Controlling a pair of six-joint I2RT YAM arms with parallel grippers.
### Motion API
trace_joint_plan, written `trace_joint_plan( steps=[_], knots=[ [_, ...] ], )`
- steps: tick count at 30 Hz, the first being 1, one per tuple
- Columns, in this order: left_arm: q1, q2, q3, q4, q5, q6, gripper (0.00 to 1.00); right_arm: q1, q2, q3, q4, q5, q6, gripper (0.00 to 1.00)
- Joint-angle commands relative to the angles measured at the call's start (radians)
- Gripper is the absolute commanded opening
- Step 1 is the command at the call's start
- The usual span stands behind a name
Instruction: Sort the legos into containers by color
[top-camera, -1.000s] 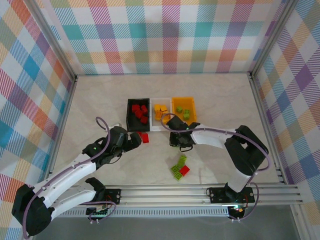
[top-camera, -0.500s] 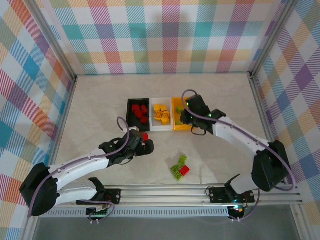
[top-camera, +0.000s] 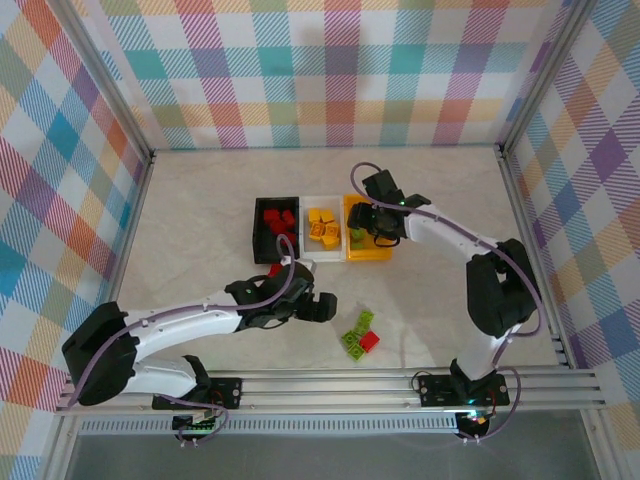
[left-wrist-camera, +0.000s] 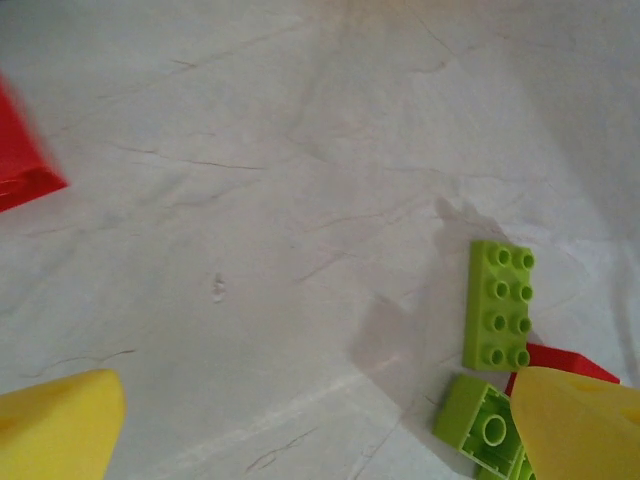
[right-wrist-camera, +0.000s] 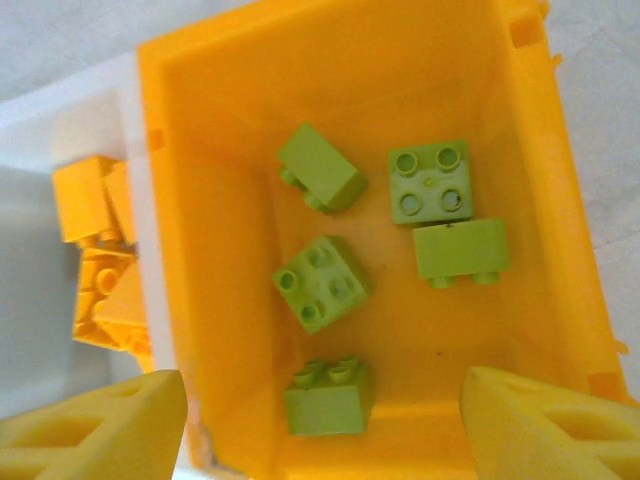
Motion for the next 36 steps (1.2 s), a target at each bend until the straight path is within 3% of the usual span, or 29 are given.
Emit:
trace_joint_plan(
  steps=[1, 11, 22, 30, 36],
  knots=[
    [-0.040, 0.041, 0.044, 0.019, 0.040, 0.067, 0.97, 0.002, -0.130, -0.062, 0.019, -0.035, 0.007, 0.74],
    [-0.142, 0.251, 0.130, 0.011, 0.076, 0.144, 0.85, 0.003, -0.420, -0.386, 0.029, -0.020, 0.068, 0.76],
    [-0.149, 0.362, 0.151, -0.089, 0.017, 0.147, 0.75, 0.002, -0.533, -0.458, -0.016, 0.035, 0.074, 0.77],
    [-0.054, 0.307, 0.096, -0.196, -0.124, 0.100, 0.72, 0.002, -0.544, -0.462, -0.014, 0.027, 0.082, 0.77],
    [-0.025, 0.209, 0.122, -0.241, -0.147, 0.113, 0.74, 0.002, -0.540, -0.461, -0.007, 0.020, 0.083, 0.77]
  ],
)
